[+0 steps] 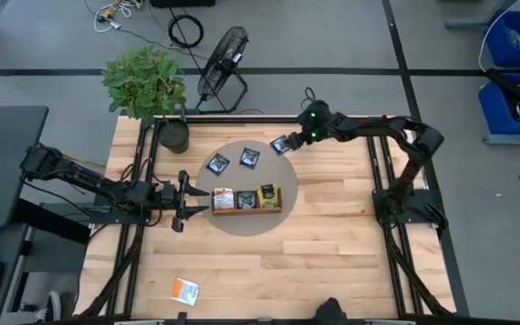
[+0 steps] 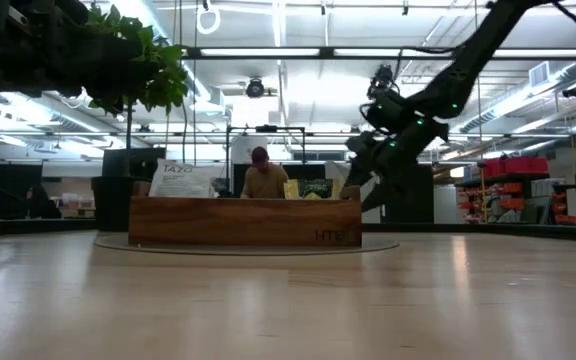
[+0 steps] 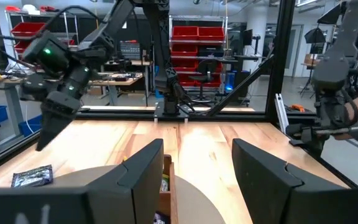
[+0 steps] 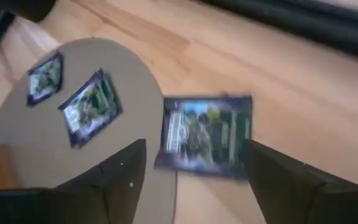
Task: Pick & Place Tea
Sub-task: Put the top right purple tea bag into the middle compartment of the wooden organizer
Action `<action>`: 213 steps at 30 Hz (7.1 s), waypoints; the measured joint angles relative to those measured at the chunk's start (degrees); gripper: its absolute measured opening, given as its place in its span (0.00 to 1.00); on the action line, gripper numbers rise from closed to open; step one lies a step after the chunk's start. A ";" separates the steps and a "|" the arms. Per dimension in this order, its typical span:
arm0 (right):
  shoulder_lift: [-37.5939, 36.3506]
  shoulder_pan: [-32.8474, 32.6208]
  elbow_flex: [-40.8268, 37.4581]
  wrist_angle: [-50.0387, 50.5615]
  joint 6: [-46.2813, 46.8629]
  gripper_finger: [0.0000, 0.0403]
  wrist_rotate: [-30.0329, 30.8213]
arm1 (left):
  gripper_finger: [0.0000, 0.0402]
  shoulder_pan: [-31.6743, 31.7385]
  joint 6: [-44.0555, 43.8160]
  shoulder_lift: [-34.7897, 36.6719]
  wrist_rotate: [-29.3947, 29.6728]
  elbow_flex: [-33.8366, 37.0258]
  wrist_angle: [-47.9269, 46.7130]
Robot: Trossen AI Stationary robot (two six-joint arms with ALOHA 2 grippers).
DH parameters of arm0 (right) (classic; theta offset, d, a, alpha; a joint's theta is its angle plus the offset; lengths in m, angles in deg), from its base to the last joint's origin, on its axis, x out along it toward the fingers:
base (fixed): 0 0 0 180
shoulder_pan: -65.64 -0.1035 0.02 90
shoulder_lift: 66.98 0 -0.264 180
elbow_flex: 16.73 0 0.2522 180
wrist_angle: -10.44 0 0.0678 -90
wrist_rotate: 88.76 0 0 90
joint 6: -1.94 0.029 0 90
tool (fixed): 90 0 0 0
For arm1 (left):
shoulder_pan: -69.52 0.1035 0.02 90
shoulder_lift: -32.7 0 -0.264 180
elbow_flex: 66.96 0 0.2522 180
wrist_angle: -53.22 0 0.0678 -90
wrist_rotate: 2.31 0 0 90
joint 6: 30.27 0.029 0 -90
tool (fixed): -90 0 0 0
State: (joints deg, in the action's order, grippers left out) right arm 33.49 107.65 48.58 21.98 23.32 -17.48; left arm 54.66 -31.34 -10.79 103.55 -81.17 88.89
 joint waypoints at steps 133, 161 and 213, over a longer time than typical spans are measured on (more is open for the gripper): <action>7.99 -11.26 18.23 35.07 -22.35 0.79 8.80 | 0.49 -0.12 -2.65 0.01 0.00 0.00 -1.32; 11.75 -8.16 16.61 33.74 -26.94 0.02 6.78 | 0.49 -0.09 -2.72 0.00 0.00 0.00 -1.29; -13.90 -25.90 9.01 33.58 -25.45 0.00 24.53 | 0.49 -0.03 -4.30 0.01 0.04 0.00 -1.28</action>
State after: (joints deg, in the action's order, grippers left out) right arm 19.59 81.75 57.58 55.56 -2.12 7.06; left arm 54.63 -35.64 -10.78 103.59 -81.17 87.61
